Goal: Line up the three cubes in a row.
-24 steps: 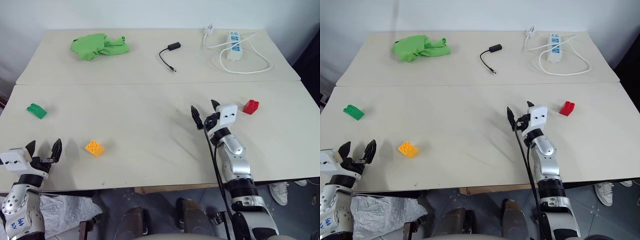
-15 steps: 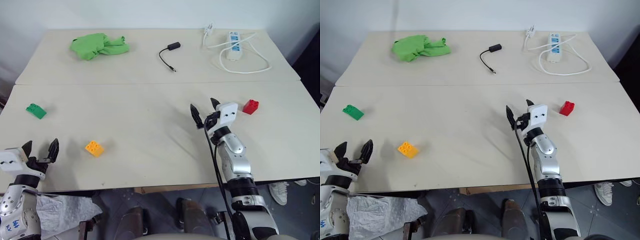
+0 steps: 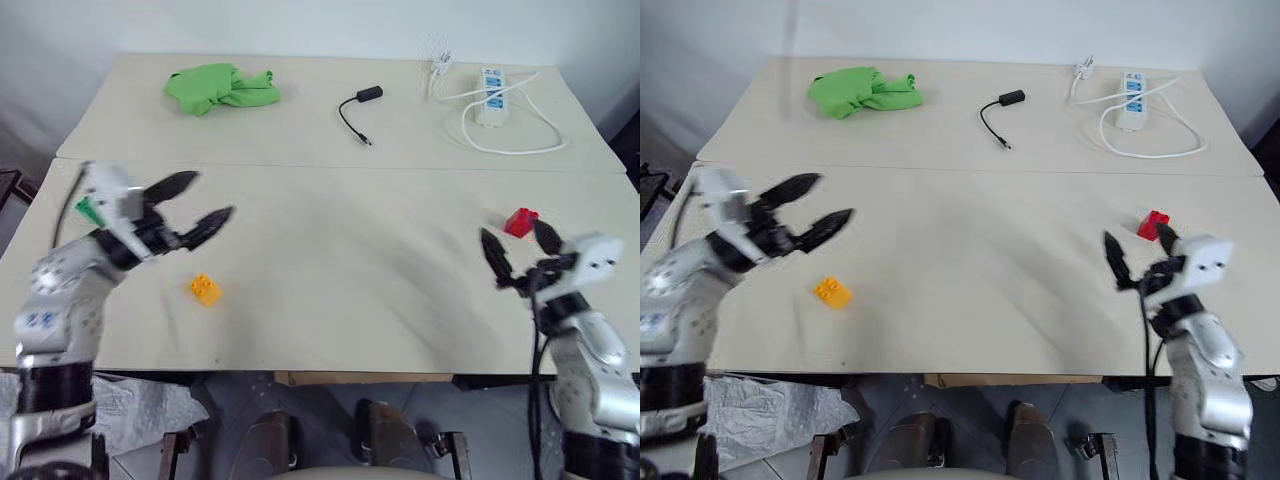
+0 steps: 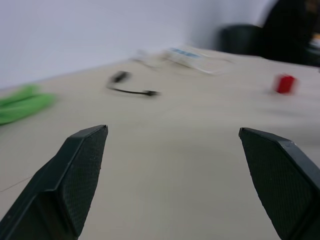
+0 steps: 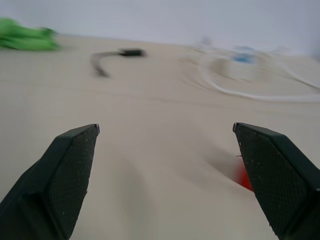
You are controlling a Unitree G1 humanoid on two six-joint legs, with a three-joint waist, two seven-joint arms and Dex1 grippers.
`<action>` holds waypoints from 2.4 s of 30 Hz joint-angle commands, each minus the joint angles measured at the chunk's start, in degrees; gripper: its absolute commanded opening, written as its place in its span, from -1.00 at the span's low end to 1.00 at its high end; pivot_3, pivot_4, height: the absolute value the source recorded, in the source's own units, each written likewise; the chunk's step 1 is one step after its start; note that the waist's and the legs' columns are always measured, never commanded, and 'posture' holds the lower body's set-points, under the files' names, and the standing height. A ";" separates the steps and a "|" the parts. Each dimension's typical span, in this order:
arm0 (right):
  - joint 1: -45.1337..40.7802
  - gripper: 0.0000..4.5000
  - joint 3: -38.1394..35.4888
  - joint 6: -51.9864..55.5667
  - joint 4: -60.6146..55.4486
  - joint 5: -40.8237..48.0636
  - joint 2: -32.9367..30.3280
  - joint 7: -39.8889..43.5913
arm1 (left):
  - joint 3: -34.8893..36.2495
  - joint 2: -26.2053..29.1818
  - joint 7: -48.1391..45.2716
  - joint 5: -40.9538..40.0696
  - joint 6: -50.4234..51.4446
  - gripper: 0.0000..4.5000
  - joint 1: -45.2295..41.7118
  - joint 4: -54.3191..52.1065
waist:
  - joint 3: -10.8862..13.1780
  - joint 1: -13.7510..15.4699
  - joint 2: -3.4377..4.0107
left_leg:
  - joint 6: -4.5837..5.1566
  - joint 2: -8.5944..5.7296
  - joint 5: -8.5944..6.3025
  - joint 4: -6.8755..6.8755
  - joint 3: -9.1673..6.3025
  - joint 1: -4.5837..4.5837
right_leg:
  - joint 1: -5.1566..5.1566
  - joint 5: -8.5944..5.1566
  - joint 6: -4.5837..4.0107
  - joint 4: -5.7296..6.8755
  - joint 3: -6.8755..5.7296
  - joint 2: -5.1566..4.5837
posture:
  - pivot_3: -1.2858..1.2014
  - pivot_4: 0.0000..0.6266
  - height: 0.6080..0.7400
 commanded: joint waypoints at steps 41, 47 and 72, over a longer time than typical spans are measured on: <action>-30.73 -0.59 4.56 13.14 25.15 -12.67 0.94 -19.48 | -5.07 -4.41 -12.80 4.76 -2.14 1.00 -6.20 1.72 | 0.05 -0.57 0.08 | -0.18 0.26 0.22 0.12 0.03 -0.07 | -0.10 0.00 0.01 0.12 0.10 0.25 | 0.03 -0.52 1.00; -29.23 -0.51 3.24 12.56 22.37 -11.42 1.08 -18.61 | -5.53 -5.08 -13.07 5.25 -2.87 1.00 -6.86 2.56 | 0.06 -0.63 0.08 | -0.18 0.25 0.22 0.13 0.03 -0.08 | -0.10 0.00 0.01 0.12 0.10 0.24 | 0.03 -0.52 1.00; -34.86 0.98 9.29 6.44 40.85 -15.61 -11.61 -0.52 | -5.64 -5.58 -14.56 5.81 -2.68 1.00 -7.64 3.05 | 0.07 -0.53 0.10 | -0.18 0.24 0.22 0.13 0.05 -0.08 | -0.10 0.00 0.01 0.11 0.10 0.23 | 0.03 -0.52 1.00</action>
